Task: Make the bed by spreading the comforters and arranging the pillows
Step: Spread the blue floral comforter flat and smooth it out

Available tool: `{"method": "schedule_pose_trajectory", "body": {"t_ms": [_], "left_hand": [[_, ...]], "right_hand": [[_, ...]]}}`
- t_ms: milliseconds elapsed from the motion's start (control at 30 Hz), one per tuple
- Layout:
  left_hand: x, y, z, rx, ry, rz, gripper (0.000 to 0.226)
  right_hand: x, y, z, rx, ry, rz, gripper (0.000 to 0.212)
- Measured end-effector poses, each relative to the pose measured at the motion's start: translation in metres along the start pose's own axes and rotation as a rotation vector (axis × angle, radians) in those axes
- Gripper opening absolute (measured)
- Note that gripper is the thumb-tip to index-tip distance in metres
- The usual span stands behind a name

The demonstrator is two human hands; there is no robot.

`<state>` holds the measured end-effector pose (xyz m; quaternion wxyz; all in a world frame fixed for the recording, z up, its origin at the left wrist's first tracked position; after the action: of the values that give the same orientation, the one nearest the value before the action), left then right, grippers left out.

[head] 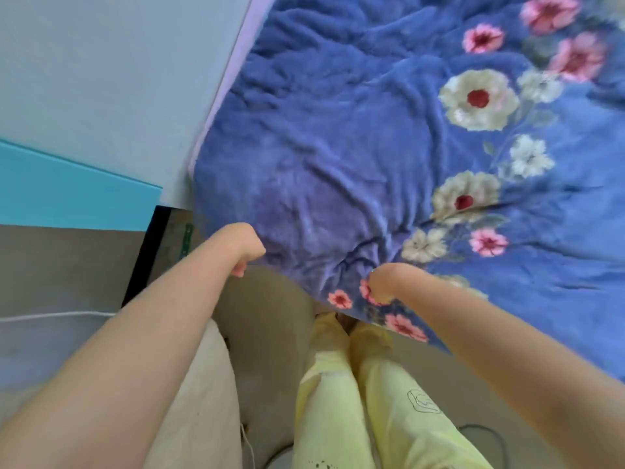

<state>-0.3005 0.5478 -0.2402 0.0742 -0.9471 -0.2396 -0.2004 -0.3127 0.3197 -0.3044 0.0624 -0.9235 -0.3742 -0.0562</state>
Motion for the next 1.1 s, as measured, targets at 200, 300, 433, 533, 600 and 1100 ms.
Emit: {"method": "schedule_pose_trajectory", "body": {"t_ms": [200, 300, 433, 533, 600, 1100], "left_hand": [[0.040, 0.012, 0.020, -0.126, 0.282, -0.035, 0.016], [0.063, 0.019, 0.025, -0.140, 0.317, -0.061, 0.025], [0.095, 0.031, 0.032, -0.144, 0.363, -0.101, 0.030], [0.119, 0.041, 0.040, -0.131, 0.373, -0.156, 0.033], [0.134, 0.051, 0.047, -0.128, 0.371, -0.177, 0.036], [0.266, 0.223, 0.138, -0.292, 0.496, -0.149, 0.059]], "right_hand": [[0.036, 0.027, 0.003, -0.013, 0.104, 0.324, 0.029], [0.082, 0.051, -0.018, -0.080, 0.231, 0.407, 0.041], [0.141, 0.091, -0.046, -0.146, 0.541, 0.459, 0.032], [0.172, 0.121, -0.046, -0.159, 0.652, 0.458, 0.030], [0.188, 0.138, -0.046, -0.167, 0.662, 0.465, 0.034], [0.299, 0.349, -0.022, -0.314, 0.825, 0.310, 0.053]]}}
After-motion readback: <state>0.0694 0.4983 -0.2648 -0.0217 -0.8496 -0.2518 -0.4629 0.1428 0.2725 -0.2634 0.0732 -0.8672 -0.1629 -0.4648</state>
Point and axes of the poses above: each hand's wrist, its own z-axis towards the middle knuckle, its own x-axis out of the back of the hand, y = z × x, the point moved 2 cm from there along z, towards the middle knuckle, and after that the axes turned 8 degrees about -z, right-handed, at the moved point
